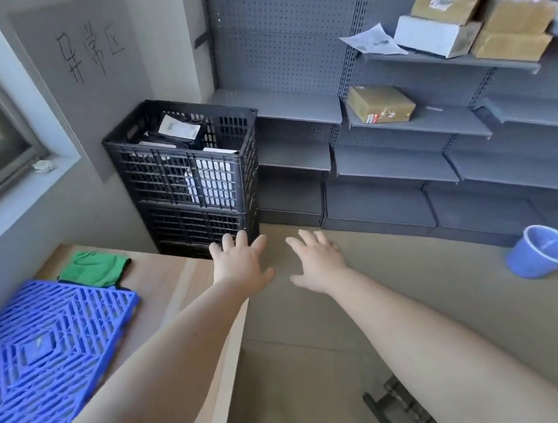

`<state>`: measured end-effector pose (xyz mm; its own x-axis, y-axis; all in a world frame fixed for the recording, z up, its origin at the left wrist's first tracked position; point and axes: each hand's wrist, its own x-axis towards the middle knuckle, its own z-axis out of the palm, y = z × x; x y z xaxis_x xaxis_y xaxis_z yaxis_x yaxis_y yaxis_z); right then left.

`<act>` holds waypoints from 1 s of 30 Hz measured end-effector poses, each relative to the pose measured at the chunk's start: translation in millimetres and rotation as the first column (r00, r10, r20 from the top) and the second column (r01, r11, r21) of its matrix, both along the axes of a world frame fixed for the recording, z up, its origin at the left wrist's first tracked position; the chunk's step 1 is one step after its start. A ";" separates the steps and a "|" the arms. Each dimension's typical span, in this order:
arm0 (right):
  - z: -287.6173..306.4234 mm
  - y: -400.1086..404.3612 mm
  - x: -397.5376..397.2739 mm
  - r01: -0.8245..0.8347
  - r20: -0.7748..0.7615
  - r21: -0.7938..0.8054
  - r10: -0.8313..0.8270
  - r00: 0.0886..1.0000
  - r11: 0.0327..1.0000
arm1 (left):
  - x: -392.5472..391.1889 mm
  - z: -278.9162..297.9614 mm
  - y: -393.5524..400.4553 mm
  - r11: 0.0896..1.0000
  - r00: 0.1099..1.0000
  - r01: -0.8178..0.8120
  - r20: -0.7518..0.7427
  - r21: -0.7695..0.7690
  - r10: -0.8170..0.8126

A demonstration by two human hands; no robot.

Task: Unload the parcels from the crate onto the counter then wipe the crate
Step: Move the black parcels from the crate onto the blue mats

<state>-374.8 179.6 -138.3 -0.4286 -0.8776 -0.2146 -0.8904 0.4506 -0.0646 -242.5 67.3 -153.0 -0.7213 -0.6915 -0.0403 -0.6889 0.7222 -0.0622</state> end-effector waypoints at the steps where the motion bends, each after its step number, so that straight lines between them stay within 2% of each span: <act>1: -1.8 -11.5 -6.1 0.007 0.006 0.007 -0.007 1.000 1.000 | -8.2 -1.7 -11.6 1.000 1.000 -0.001 -0.004 0.004 0.001; 7: -12.0 -70.8 -55.8 -0.028 0.012 0.039 0.028 1.000 0.999 | -54.7 -13.5 -65.6 1.000 1.000 0.008 0.013 0.024 -0.009; 14: -17.9 -149.8 -148.7 -0.110 -0.021 -0.003 0.110 0.994 0.994 | -134.2 -14.2 -138.8 0.999 0.999 -0.042 -0.009 -0.025 0.042; 21: 4.7 -249.8 -255.4 -0.274 -0.003 -0.059 0.274 0.962 0.960 | -217.3 3.4 -220.0 0.975 0.977 -0.211 -0.035 -0.071 0.209; 24: 15.7 -302.6 -291.9 -0.390 -0.041 -0.099 0.388 0.921 0.916 | -240.9 17.8 -257.8 0.939 0.942 -0.331 -0.086 -0.090 0.324; 27: 16.4 -352.2 -314.0 -0.556 -0.106 -0.052 0.549 0.829 0.830 | -248.7 17.1 -289.9 0.883 0.882 -0.465 -0.111 -0.057 0.458; 30: 17.0 -404.8 -323.0 -0.643 -0.137 -0.024 0.634 0.761 0.766 | -248.0 9.1 -320.5 0.853 0.853 -0.520 -0.078 -0.051 0.516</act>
<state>-697.8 -225.1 -121.2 0.2188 -0.9667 -0.1329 -0.9728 -0.2267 0.0476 -490.5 -253.2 -143.9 -0.2573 -0.9650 0.0514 -0.9659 0.2551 -0.0451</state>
